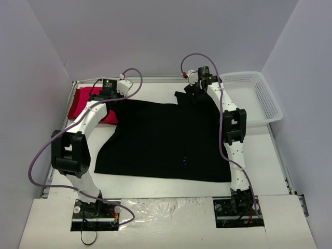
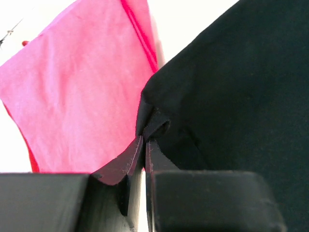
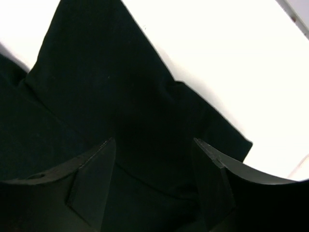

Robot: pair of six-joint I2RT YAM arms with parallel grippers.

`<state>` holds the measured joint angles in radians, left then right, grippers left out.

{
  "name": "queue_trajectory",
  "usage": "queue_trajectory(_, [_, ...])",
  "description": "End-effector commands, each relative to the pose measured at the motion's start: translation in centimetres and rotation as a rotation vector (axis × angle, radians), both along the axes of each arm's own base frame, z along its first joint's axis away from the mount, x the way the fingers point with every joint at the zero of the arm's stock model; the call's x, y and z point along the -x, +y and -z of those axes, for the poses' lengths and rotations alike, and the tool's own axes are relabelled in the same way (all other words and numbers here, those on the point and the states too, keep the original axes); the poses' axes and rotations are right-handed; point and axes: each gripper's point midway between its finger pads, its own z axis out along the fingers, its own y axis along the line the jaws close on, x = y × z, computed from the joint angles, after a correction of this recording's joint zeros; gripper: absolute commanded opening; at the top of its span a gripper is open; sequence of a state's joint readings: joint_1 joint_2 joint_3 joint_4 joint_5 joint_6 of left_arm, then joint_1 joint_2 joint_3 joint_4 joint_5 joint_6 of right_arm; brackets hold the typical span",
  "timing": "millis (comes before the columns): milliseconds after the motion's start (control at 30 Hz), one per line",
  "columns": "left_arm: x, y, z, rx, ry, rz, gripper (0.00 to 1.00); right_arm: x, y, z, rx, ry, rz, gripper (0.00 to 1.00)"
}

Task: Fold and stack the t-shirts
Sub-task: Fold the flattened tshirt in 1/3 of the way

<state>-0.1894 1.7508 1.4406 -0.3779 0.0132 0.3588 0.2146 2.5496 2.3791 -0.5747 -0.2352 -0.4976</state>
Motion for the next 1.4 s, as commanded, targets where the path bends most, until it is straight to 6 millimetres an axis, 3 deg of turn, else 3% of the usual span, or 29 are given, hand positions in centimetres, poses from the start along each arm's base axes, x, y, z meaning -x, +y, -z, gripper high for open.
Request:
queue_trajectory(0, [1.0, 0.4, -2.0, 0.016, -0.023, 0.004, 0.03, -1.5, 0.1, -0.9, -0.021, -0.051, 0.015, 0.58])
queue_trajectory(200, [1.8, 0.5, -1.4, 0.02, -0.006, 0.005, 0.02, -1.8, -0.4, 1.5, -0.001, -0.03, 0.022, 0.48])
queue_trajectory(300, [2.2, 0.4, -0.9, 0.028, 0.007, 0.007, 0.02, -2.4, -0.9, 1.9, 0.006, -0.041, 0.031, 0.47])
queue_trajectory(400, [2.4, 0.4, -0.4, 0.029, 0.018, 0.009, 0.02, -3.0, -1.5, 2.1, 0.01, -0.055, 0.043, 0.39])
queue_trajectory(567, [2.4, 0.3, 0.3, 0.032, 0.034, 0.01, 0.02, -3.0, -2.4, 2.9, 0.028, -0.047, 0.054, 0.12])
queue_trajectory(700, [2.2, 0.0, 0.5, 0.04, 0.04, 0.012, 0.02, -2.6, -2.8, 2.9, 0.04, -0.04, 0.049, 0.0])
queue_trajectory(833, [2.1, -0.3, 0.5, 0.048, 0.045, 0.021, 0.02, -2.2, -2.9, 2.5, 0.042, -0.037, 0.048, 0.0])
queue_trajectory(1100, [2.7, -0.6, 0.3, 0.055, 0.039, 0.029, 0.02, -1.1, -2.7, 0.0, 0.034, -0.051, 0.033, 0.0])
queue_trajectory(1300, [2.8, -0.7, -0.2, 0.066, 0.026, 0.029, 0.02, 0.3, -2.3, -3.0, 0.041, -0.078, 0.021, 0.0])
queue_trajectory(1367, [2.8, -0.9, -0.4, 0.07, 0.019, 0.032, 0.02, 1.0, -2.0, -3.0, 0.041, -0.066, 0.012, 0.0])
